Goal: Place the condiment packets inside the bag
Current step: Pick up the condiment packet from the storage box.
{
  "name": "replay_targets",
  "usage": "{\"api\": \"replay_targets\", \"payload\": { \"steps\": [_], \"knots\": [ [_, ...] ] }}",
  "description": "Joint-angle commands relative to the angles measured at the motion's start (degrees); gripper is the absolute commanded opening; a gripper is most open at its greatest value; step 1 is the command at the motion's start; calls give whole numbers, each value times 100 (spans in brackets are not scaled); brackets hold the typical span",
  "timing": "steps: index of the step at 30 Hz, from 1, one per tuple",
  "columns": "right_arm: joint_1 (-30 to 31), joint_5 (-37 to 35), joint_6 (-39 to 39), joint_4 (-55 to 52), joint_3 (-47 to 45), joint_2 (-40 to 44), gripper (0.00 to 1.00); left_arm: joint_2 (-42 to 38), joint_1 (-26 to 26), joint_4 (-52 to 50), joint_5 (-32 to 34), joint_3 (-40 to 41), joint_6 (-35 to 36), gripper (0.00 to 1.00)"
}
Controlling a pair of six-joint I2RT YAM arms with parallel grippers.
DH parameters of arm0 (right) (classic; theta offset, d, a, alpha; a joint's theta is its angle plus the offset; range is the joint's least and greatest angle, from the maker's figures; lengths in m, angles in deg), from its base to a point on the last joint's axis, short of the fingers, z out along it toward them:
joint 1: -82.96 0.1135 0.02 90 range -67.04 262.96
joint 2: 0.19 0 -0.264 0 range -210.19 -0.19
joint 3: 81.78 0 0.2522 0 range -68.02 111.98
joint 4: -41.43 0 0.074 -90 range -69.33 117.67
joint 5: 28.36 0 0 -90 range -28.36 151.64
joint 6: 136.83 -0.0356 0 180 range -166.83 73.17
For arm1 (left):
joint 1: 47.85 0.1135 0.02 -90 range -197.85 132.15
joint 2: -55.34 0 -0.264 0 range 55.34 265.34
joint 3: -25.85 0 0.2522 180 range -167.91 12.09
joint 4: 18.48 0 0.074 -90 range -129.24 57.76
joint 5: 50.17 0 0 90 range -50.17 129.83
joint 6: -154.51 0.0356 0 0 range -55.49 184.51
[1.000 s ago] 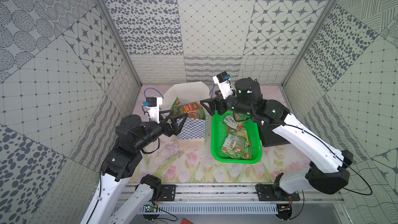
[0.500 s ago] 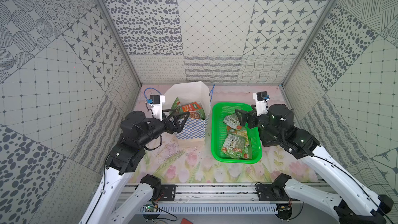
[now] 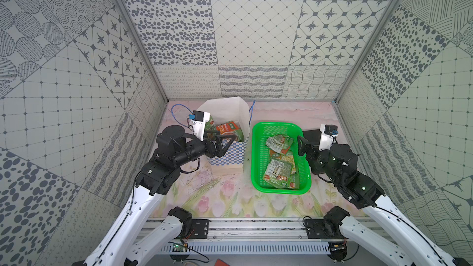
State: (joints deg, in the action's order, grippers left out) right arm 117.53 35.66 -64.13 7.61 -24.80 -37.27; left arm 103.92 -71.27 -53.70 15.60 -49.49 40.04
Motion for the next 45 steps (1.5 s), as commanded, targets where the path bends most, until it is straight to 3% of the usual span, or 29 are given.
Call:
{"api": "replay_targets", "payload": {
  "steps": [1, 8, 13, 18, 25, 40, 45],
  "knots": [
    [-33, -755, -139, 406, -162, 320, 97, 177, -738, -118, 327, -336, 124, 99],
    [-42, -1187, -205, 474, -372, 787, 97, 600, -2217, -386, 1614, -880, 404, 99],
    [-39, -1420, -251, 502, -499, 945, 97, 1382, -3322, -663, 2401, -1391, 624, 99],
    [-53, -1545, -292, 585, -629, 1052, 97, 2101, -3979, -729, 2875, -1724, 698, 99],
    [-48, -1663, -351, 661, -737, 1179, 96, 2947, -4350, -896, 3199, -1930, 533, 99],
    [-60, -1744, -375, 776, -866, 1288, 97, 4916, -4338, -2058, 3419, -2886, 74, 99],
    [-63, -1764, -379, 792, -868, 1285, 97, 5467, -4121, -2340, 3285, -3117, -72, 100]
  ]
}}
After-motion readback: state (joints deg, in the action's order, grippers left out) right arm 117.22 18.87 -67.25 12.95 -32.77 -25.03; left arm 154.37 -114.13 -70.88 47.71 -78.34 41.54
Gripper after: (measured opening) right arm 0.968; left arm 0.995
